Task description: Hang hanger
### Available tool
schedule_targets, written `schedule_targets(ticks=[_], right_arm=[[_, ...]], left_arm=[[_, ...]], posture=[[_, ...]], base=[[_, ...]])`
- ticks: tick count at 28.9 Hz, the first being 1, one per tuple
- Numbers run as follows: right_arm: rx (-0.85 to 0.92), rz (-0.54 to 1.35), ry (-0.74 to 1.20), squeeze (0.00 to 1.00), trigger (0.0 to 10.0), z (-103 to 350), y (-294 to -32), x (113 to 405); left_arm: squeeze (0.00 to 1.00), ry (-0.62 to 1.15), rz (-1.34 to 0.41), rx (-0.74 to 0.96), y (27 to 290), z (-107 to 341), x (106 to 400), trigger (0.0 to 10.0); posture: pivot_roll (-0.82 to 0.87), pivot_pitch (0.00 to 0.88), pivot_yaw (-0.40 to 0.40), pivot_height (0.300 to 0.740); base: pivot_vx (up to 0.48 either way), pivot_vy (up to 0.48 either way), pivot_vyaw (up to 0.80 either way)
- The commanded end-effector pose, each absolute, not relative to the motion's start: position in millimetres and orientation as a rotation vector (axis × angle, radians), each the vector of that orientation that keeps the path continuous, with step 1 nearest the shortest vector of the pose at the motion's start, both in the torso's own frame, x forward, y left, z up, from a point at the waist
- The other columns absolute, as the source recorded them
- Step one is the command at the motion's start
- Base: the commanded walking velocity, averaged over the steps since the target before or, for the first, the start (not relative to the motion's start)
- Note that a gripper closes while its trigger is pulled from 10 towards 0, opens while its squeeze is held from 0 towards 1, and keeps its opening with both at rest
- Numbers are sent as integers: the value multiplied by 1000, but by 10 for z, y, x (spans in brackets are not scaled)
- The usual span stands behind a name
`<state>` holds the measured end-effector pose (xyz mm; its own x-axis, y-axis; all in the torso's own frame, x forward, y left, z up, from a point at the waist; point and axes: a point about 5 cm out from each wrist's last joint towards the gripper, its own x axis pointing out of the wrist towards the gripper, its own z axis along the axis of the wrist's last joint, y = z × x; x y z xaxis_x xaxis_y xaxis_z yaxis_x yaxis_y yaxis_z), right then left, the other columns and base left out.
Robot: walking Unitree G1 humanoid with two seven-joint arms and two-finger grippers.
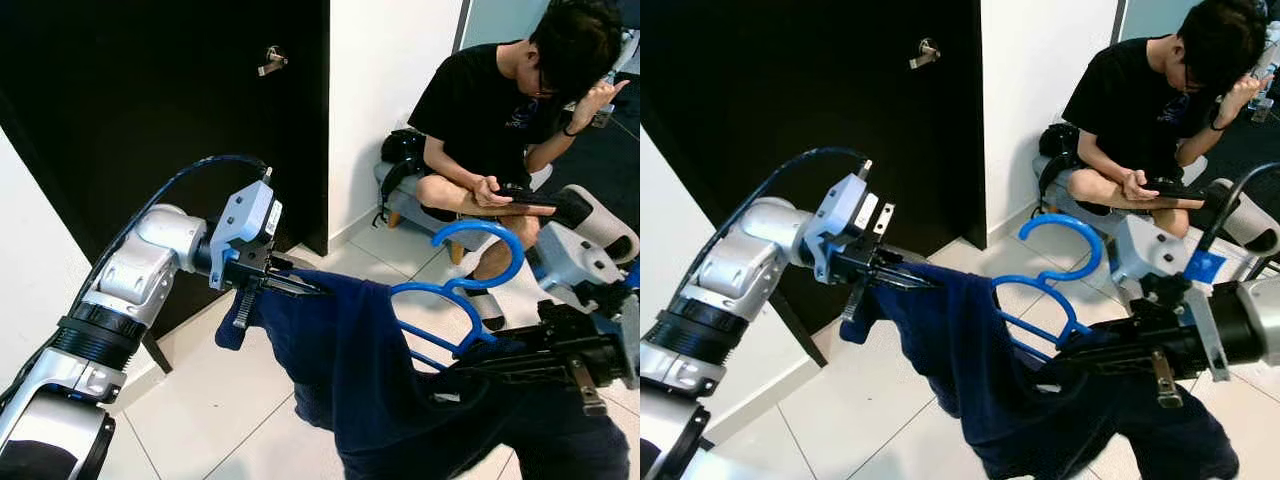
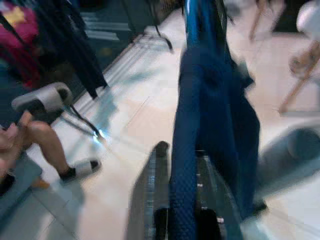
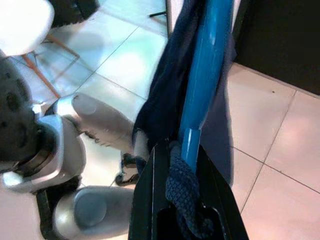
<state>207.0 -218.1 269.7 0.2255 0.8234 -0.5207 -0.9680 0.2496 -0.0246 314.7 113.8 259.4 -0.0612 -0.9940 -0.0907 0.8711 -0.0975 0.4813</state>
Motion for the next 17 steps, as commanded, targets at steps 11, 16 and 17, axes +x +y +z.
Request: schedule_targets(ticks=[11, 16, 17], right_arm=[[-335, 1222, 425, 0, 0, 2569, -2168, 2084], [-306, 1084, 445, 0, 0, 2456, -2286, 2153], [-261, 933, 470, 0, 0, 2312, -2400, 2228]], left_arm=[[1000, -341, -1564, 397, 1304, 2621, 3156, 10000], [1000, -332, -1412, 377, 1542, 2646, 3292, 10000], [1000, -328, -1255, 333, 1735, 2628, 3399, 10000]], posture=[[-129, 9, 23, 740], [-125, 8, 21, 740], [-118, 3, 16, 740]], base=[[0, 0, 0], [0, 0, 0], [0, 0, 0]])
